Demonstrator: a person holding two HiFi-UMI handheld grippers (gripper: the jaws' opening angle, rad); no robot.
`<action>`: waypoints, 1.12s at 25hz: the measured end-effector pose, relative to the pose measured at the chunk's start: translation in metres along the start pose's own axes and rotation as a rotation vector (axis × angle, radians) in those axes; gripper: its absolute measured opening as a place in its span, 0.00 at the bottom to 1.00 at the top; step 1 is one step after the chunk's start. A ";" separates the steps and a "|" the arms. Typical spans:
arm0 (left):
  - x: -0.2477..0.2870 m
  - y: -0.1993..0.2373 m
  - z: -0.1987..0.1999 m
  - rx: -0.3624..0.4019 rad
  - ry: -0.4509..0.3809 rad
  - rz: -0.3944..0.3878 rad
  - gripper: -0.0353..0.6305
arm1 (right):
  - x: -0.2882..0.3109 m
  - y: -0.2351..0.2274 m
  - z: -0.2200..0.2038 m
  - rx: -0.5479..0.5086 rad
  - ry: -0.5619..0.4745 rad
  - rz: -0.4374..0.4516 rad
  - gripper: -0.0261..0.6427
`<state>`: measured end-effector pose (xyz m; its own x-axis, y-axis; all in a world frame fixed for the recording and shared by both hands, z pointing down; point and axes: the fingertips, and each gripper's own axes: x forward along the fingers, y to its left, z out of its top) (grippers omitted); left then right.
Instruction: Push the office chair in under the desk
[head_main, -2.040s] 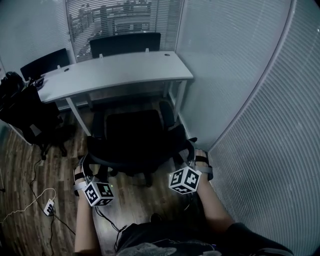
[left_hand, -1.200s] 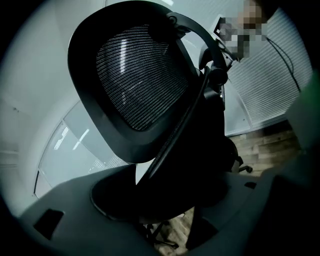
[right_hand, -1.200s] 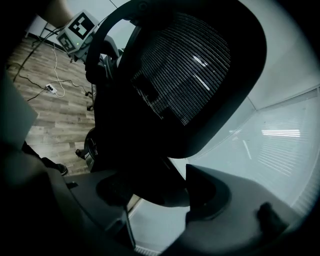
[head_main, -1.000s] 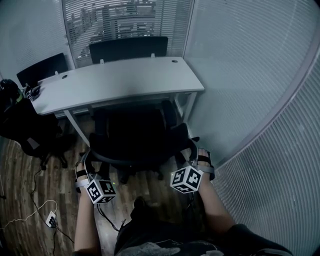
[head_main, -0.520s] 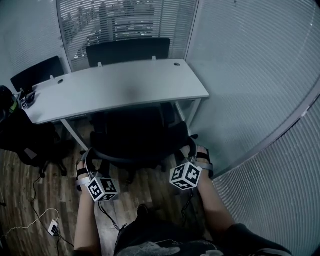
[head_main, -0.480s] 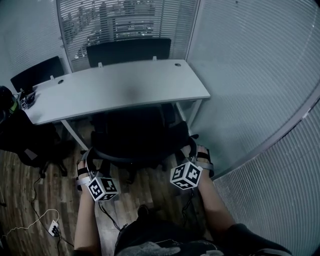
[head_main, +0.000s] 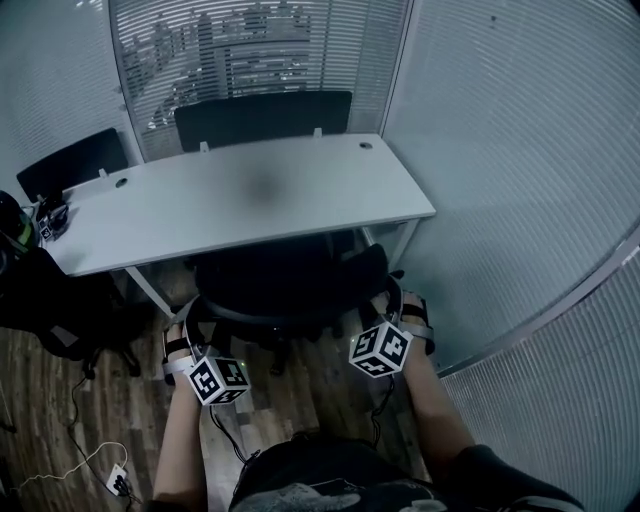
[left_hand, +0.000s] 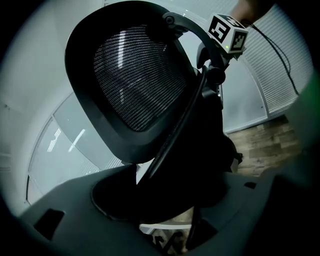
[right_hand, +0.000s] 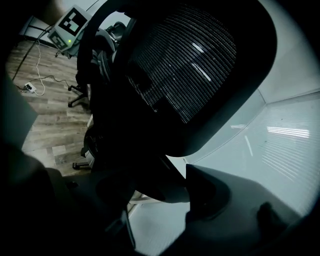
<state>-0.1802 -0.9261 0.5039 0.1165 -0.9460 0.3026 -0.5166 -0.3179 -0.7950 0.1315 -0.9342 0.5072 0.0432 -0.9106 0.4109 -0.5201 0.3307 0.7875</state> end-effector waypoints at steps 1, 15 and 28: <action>0.006 0.003 0.000 0.001 0.000 0.001 0.51 | 0.006 -0.002 0.003 0.000 0.002 -0.005 0.49; 0.079 0.035 -0.013 0.031 0.003 0.012 0.49 | 0.078 -0.017 0.036 0.005 -0.004 -0.013 0.49; 0.130 0.057 -0.026 0.034 0.050 0.042 0.49 | 0.129 -0.026 0.061 0.003 -0.028 -0.033 0.49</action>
<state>-0.2161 -1.0660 0.5115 0.0521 -0.9545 0.2938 -0.4909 -0.2806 -0.8248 0.0988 -1.0756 0.5121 0.0363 -0.9279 0.3712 -0.5214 0.2993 0.7991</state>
